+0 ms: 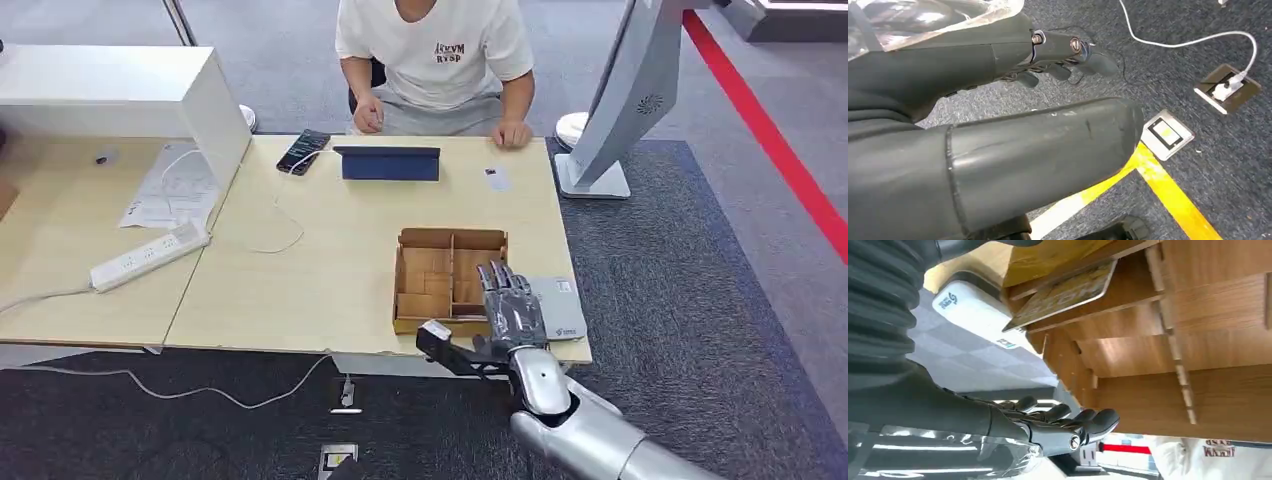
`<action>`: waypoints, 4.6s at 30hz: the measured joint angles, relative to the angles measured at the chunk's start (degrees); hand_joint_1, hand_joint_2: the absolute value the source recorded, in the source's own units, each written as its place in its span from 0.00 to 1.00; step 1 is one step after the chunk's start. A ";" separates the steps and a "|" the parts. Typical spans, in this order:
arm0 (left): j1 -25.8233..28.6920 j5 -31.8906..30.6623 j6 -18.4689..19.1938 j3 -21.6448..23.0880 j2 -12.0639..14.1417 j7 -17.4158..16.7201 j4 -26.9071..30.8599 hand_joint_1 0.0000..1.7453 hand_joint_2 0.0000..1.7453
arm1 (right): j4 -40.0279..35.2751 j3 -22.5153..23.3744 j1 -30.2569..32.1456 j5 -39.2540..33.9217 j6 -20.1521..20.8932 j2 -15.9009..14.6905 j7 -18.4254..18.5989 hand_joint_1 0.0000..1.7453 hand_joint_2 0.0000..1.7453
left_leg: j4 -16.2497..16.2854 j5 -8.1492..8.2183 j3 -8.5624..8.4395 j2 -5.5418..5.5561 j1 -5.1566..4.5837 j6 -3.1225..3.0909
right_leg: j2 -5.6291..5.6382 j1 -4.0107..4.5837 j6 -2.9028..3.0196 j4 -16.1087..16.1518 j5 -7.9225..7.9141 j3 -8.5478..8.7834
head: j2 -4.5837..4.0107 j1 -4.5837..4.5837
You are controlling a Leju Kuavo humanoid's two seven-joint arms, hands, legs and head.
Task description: Pass the card to the sensor for recognition and then transmit it.
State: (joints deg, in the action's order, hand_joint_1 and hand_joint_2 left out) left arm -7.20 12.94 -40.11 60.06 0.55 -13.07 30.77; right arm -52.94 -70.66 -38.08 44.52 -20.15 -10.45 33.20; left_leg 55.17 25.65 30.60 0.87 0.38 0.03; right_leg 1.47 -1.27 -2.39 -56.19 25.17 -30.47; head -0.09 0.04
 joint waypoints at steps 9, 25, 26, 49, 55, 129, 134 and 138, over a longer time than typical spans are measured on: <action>0.14 0.17 0.00 -0.07 -0.09 0.79 0.00 0.00 0.00 | 1.07 -0.07 -0.32 -0.61 0.48 1.64 -0.70 0.11 1.00 | 0.00 0.00 0.00 0.00 0.00 0.00 | 0.00 0.00 0.00 0.01 0.00 0.00 | 0.00 0.00; 0.48 -0.17 0.00 -0.13 -0.13 0.68 0.00 0.00 0.00 | 3.54 0.07 -0.37 -3.83 1.14 1.75 0.48 0.97 1.00 | 0.00 0.00 -0.02 -0.01 0.00 0.00 | 0.00 0.00 0.00 0.02 0.00 0.00 | 0.00 0.02; 0.48 -0.20 0.00 -0.13 -0.13 0.61 0.00 0.00 0.00 | 3.54 0.09 -0.35 -3.89 1.03 1.68 0.59 0.93 1.00 | 0.00 0.00 -0.02 0.00 0.00 0.00 | 0.00 0.00 0.00 0.01 0.00 0.00 | 0.00 0.00; 0.04 -2.78 0.00 -0.13 0.00 -0.85 0.00 0.00 0.00 | 1.83 1.29 -0.19 -0.50 -5.31 0.48 2.89 1.00 1.00 | 0.03 0.00 -0.04 -0.01 -0.01 0.00 | 0.00 -0.01 -0.02 0.02 -0.02 0.03 | 0.00 0.00; -0.09 -3.24 0.00 -0.13 0.00 -0.68 0.00 0.00 0.00 | -2.57 2.60 -1.58 2.95 -6.77 -0.98 5.73 1.00 1.00 | 0.03 0.00 -0.03 -0.01 -0.01 0.00 | 0.00 -0.01 -0.02 0.02 -0.02 0.02 | 0.00 0.00; -3.47 3.91 0.35 2.12 -1.33 2.43 -1.29 0.00 0.00 | 3.69 10.01 -19.93 7.14 -2.72 2.99 6.49 0.00 0.00 | 0.05 -0.04 0.05 0.00 0.00 -0.01 | 0.00 -0.01 -0.05 -0.02 -0.05 -0.06 | 0.00 0.02; -1.98 0.50 0.02 0.33 -1.53 5.42 -2.23 0.00 0.00 | -1.07 9.77 -19.35 4.44 -16.64 1.00 6.49 0.00 0.00 | 0.05 -0.02 0.05 -0.01 0.00 -0.01 | 0.01 -0.01 -0.04 0.00 -0.04 -0.07 | 0.00 0.02; -1.15 -0.56 0.00 -1.18 -1.77 5.86 -2.86 0.00 0.00 | -4.06 9.70 -18.25 5.63 -17.53 -0.50 6.49 0.00 1.00 | 0.05 -0.03 0.04 -0.01 0.00 -0.01 | 0.01 -0.01 -0.04 0.01 -0.04 -0.08 | 0.00 0.02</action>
State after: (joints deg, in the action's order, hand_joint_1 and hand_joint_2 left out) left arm -8.36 12.38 -40.11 58.88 -1.22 -7.21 27.91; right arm -57.00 -60.96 -56.33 50.15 -37.68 -10.95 39.69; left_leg 55.22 25.62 30.63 0.87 0.38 0.02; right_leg 1.48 -1.28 -2.43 -56.18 25.14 -30.55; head -0.09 0.07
